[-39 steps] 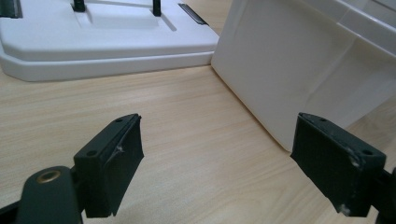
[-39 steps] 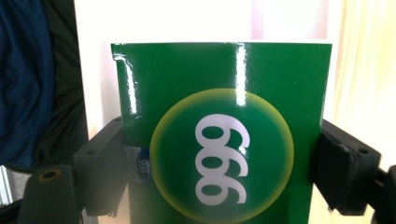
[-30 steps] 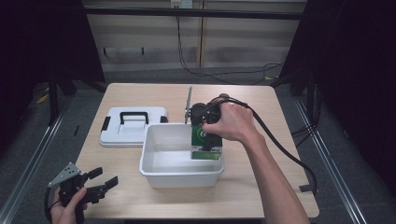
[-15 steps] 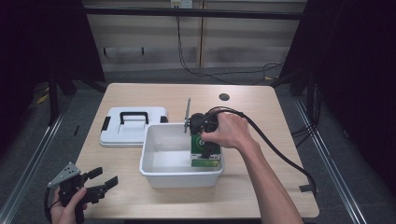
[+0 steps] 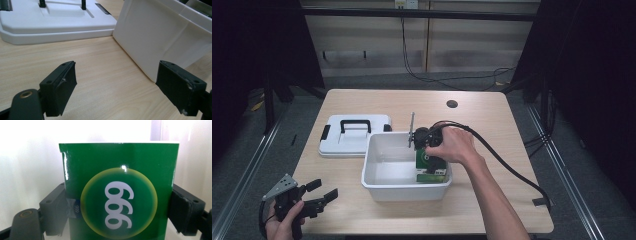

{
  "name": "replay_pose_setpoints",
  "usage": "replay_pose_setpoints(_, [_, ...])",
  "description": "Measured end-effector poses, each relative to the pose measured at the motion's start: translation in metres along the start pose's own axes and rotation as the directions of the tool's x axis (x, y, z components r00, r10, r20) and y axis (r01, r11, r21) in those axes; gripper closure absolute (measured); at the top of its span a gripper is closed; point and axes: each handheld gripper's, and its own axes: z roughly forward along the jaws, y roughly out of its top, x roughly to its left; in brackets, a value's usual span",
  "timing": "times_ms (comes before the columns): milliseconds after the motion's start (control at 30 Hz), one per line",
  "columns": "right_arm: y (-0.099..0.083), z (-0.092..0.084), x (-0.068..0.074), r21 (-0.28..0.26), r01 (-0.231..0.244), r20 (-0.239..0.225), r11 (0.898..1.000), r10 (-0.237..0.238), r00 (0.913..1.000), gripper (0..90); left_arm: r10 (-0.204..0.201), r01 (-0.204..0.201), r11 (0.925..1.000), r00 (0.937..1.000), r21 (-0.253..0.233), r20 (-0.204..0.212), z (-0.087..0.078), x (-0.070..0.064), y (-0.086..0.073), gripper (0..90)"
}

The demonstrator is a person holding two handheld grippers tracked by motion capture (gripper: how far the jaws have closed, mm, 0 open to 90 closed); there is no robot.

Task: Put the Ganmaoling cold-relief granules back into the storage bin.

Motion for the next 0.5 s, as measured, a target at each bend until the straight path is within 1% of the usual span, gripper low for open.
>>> replay_pose_setpoints(67, [0.0,0.002,-0.001,-0.005,0.004,0.003,1.0,-0.004,1.0,15.4,-0.001,0.001,1.0,1.0,-0.001,0.001,0.0,0.0,0.0,16.0])
replay_pose_setpoints(100, [0.0,0.005,-0.002,0.008,0.007,0.008,1.0,-0.007,0.9999,15.3,0.001,-0.001,1.0,1.0,0.001,0.0,0.0,0.0,0.0,16.0])
replay_pose_setpoints(133, [0.0,0.007,-0.002,0.007,0.009,0.007,1.0,-0.009,0.9999,15.3,0.0,0.0,1.0,1.0,0.0,0.0,0.0,0.0,0.0,16.0])
replay_pose_setpoints(167, [0.001,0.009,-0.002,0.006,-0.001,0.002,1.0,0.001,1.0,15.3,0.001,-0.001,1.0,1.0,0.0,0.0,0.0,0.0,0.0,16.1])
replay_pose_setpoints(200, [0.001,0.01,-0.002,0.014,0.005,0.01,1.0,-0.005,0.9999,15.3,-0.001,0.001,1.0,1.0,-0.002,-0.001,0.0,0.0,0.0,16.1])
replay_pose_setpoints(267, [0.001,0.013,-0.003,0.018,0.035,0.015,0.999,-0.035,0.9993,15.3,0.0,0.0,1.0,1.0,0.0,0.0,0.0,0.0,0.0,16.0])
replay_pose_setpoints(300, [0.001,0.015,-0.002,0.021,0.037,0.014,0.999,-0.038,0.9992,15.3,0.0,0.0,1.0,1.0,0.0,0.0,0.0,0.0,0.0,16.0])
replay_pose_setpoints(333, [0.001,0.016,-0.001,0.035,0.044,0.017,0.998,-0.044,0.9989,15.3,0.001,-0.001,1.0,1.0,0.0,0.001,0.0,0.0,0.0,16.0])
replay_pose_setpoints(400, [0.001,0.019,-0.002,0.023,0.059,0.01,0.998,-0.06,0.9982,15.3,0.0,0.0,1.0,1.0,0.001,0.004,0.0,-0.001,0.0,16.0])
replay_pose_setpoints(433, [0.001,0.02,-0.002,0.02,0.06,0.014,0.998,-0.06,0.9981,15.3,0.002,-0.002,1.0,1.0,0.002,0.004,0.0,-0.001,0.0,16.0])
replay_pose_setpoints(467, [0.001,0.02,-0.002,0.029,0.053,0.018,0.998,-0.054,0.9984,15.3,0.002,-0.002,1.0,1.0,0.002,0.004,0.0,-0.001,0.0,16.0])
replay_pose_setpoints(500, [0.002,0.021,-0.003,0.035,0.074,0.023,0.997,-0.075,0.9969,15.2,0.001,-0.001,1.0,1.0,0.001,0.003,0.0,-0.001,0.0,16.1])
